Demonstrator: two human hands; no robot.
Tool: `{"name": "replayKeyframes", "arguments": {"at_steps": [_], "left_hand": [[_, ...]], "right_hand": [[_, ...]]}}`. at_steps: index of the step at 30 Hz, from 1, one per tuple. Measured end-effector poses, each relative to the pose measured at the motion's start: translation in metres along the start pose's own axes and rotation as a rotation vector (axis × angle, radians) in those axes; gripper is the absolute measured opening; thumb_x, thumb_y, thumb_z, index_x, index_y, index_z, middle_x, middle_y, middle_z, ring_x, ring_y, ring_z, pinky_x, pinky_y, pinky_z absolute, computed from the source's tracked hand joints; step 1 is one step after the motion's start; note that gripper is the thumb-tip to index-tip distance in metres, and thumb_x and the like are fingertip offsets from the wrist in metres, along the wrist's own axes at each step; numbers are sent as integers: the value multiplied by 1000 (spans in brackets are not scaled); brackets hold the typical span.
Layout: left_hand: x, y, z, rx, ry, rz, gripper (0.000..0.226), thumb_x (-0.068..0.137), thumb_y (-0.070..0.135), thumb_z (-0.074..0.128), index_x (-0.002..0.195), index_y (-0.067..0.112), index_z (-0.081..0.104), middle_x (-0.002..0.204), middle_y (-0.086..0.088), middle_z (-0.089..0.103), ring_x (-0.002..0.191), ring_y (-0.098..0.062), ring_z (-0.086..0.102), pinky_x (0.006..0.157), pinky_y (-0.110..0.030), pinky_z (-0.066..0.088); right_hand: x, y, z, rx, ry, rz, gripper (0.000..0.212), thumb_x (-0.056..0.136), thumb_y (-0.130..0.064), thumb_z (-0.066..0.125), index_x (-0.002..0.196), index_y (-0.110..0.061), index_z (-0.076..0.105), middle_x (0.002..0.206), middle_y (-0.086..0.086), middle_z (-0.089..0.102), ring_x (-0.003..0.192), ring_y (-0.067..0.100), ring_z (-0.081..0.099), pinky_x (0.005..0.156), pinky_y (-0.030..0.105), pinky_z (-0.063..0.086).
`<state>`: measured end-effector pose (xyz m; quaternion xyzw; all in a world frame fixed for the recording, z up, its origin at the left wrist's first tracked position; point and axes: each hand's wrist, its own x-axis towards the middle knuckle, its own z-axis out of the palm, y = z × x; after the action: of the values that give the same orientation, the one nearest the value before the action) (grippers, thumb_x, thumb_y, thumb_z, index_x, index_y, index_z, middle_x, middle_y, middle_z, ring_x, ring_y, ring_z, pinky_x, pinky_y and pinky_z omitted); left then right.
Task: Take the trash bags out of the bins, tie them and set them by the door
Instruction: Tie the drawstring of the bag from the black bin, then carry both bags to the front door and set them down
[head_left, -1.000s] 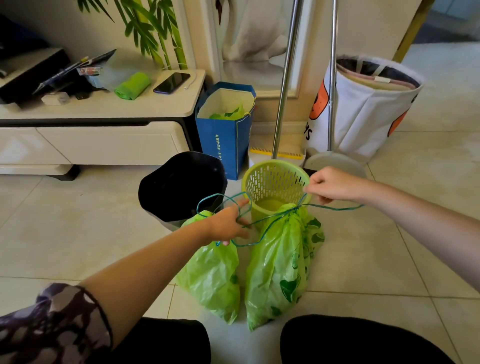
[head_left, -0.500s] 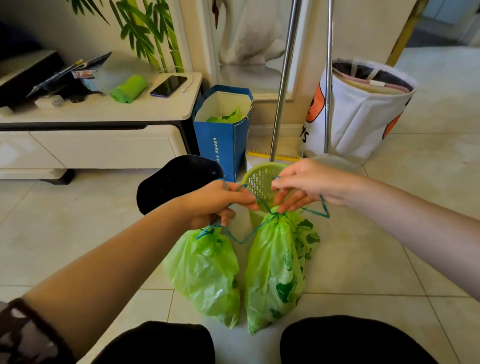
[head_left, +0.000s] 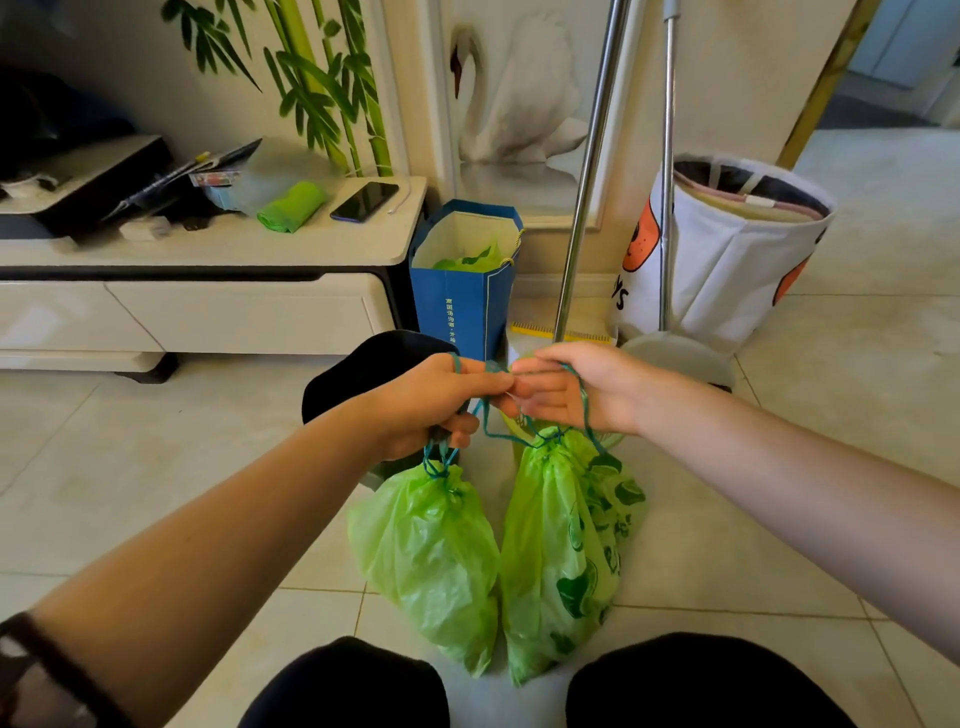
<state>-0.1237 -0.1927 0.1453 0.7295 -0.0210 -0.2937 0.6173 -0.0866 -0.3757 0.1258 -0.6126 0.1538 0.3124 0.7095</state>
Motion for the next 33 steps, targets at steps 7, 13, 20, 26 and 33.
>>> {"name": "replayKeyframes", "arguments": {"at_steps": [7, 13, 20, 26, 33], "left_hand": [[3, -6, -4, 7, 39, -14, 25, 93, 26, 58, 97, 5, 71, 83, -5, 65, 41, -8, 26, 39, -18, 32], [37, -22, -17, -85, 208, -26, 22, 92, 23, 60, 99, 5, 72, 94, -2, 69, 36, -6, 27, 37, -17, 30], [98, -19, -24, -286, 152, -118, 20, 95, 22, 54, 81, 10, 62, 76, 0, 64, 37, -5, 23, 35, -14, 21], [112, -6, -26, -350, 175, -239, 11, 89, 24, 60, 83, 16, 66, 87, -6, 69, 38, -6, 19, 35, -16, 16], [89, 15, -17, -199, 267, -338, 26, 80, 33, 72, 63, 19, 58, 69, -9, 52, 37, -10, 25, 36, -16, 21]], "right_hand": [[-2, -9, 13, 248, -107, -115, 11, 93, -11, 48, 96, -6, 58, 84, 9, 72, 71, 24, 71, 69, 37, 59], [23, -23, -4, 290, -35, -220, 3, 92, -9, 52, 95, -10, 53, 73, 4, 64, 71, 22, 71, 80, 39, 55], [61, -47, -15, 339, -86, -131, 12, 91, -4, 48, 83, -2, 57, 62, 9, 65, 56, 17, 69, 61, 33, 61], [72, -49, -12, -74, 94, -137, 17, 91, -4, 53, 107, 1, 54, 67, 10, 54, 46, 20, 64, 57, 36, 60], [32, -57, 8, 26, 55, 94, 15, 94, -12, 48, 94, -1, 59, 85, 22, 68, 76, 36, 70, 79, 44, 58]]}}
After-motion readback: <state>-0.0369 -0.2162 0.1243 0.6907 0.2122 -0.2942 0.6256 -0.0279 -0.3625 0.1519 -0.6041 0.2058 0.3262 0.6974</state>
